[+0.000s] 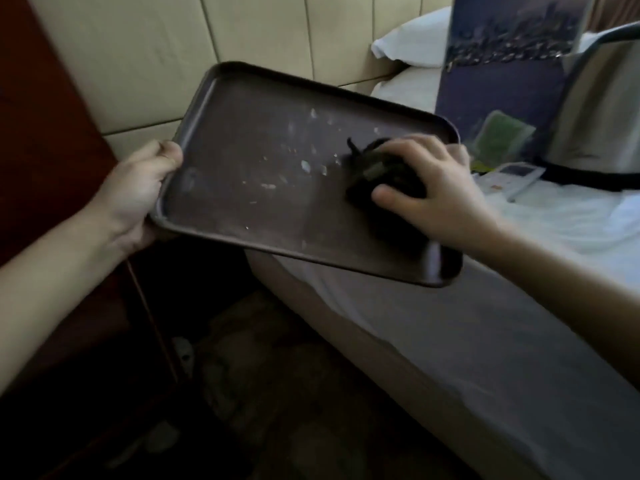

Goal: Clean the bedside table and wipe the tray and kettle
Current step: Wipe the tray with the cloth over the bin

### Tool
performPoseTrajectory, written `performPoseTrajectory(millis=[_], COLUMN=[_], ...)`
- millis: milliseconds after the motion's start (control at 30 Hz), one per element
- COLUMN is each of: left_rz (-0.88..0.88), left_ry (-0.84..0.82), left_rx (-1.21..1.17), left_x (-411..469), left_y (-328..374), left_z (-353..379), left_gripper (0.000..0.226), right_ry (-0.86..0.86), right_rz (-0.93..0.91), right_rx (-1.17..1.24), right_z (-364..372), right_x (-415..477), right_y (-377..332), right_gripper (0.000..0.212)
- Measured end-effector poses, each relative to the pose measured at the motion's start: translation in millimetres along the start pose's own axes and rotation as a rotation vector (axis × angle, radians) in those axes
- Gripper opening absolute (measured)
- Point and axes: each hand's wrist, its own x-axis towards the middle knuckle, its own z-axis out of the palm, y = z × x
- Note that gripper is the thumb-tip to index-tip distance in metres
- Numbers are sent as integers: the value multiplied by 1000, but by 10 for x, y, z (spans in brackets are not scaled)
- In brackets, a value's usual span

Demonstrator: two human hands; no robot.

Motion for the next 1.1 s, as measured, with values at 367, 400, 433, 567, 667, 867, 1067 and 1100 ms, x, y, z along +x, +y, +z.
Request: performPoseTrajectory(millis=[367, 400, 433, 567, 667, 867, 1067, 1100], left_rz=[-4, -34, -64, -148, -186, -153, -153, -150], left_ry=[207, 196, 181, 89, 146, 223, 119, 117], left_rx=[217, 224, 226, 238, 198, 196, 211, 200], left_x=[-1040, -1117, -1195, -1514, -1718, -1807, -1891, -1897], left_y=[-23, -40, -69, -289, -436, -544, -597, -597], left_z=[-1023, -1069, -1099, -1125, -1168, -1216, -1164, -1156], left_gripper=[25, 25, 25, 22, 21, 19, 18, 18], right_ry=[-90, -120, -152, -340, -196, -120, -64, -25], right_rz=[-7, -118, -271, -755, -448, -366, -383, -242], right_rx=[198, 203, 221, 188, 212, 214, 98, 100], right_z=[1021, 1038, 1058, 1189, 1324, 1629, 1648, 1619], right_x=[-92, -199, -329, -696, -605, -941, -855, -767], right_y=[-505, -640, -774, -958, -817, -1298, -1082, -998], right_gripper=[50, 51, 50, 43, 49, 52, 49, 51])
